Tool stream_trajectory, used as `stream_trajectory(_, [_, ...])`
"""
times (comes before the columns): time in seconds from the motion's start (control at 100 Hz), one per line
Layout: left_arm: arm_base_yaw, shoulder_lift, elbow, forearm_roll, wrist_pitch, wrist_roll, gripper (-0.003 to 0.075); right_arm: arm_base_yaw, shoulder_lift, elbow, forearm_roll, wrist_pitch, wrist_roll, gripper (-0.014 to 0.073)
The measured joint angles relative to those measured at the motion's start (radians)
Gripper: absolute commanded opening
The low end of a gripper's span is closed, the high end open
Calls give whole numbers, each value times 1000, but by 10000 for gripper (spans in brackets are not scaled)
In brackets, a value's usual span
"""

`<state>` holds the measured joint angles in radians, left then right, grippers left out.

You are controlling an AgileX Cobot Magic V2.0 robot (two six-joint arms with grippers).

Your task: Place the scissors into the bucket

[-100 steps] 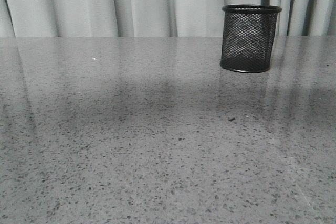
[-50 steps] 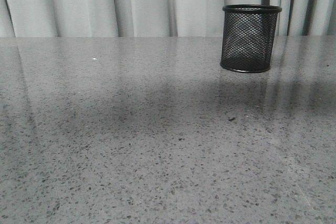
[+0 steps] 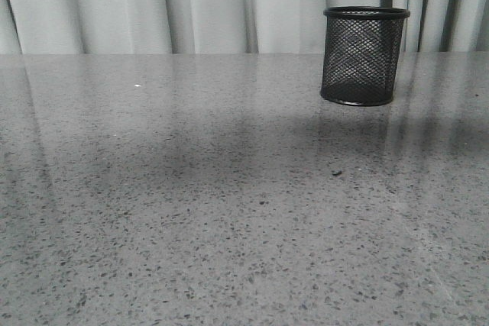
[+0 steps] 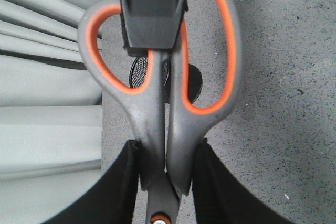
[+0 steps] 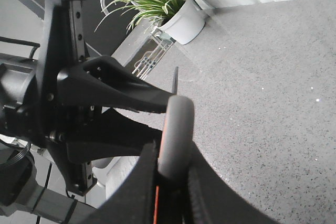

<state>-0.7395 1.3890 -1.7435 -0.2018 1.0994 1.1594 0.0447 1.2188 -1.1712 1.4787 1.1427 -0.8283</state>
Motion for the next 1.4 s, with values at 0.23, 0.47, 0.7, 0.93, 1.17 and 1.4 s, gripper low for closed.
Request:
stream_trajectory(0.23, [30,0,0,-13,6,-73,319,0,0,-2,-9,2,-14,-67])
stream_trajectory(0.47, [175,-8,0,-17,-15,-201,386,1,0,-25,-169,-57,30,-48])
stream_trajectory(0.7, [400,-55,0,-14,-13,-296,386,-10,9,-139,-534,-148,212,-48])
stream_trajectory(0.93, [650,-99,0,-9,39,-327,386,-45,69,-338,-890,-93,440,-48])
stream_trajectory(1.17, [720,-144,0,-9,64,-331,386,-45,206,-533,-1099,87,554,-48])
stream_trajectory(1.4, [722,-158,-2,-14,68,-331,386,-45,316,-586,-1164,116,581,-48])
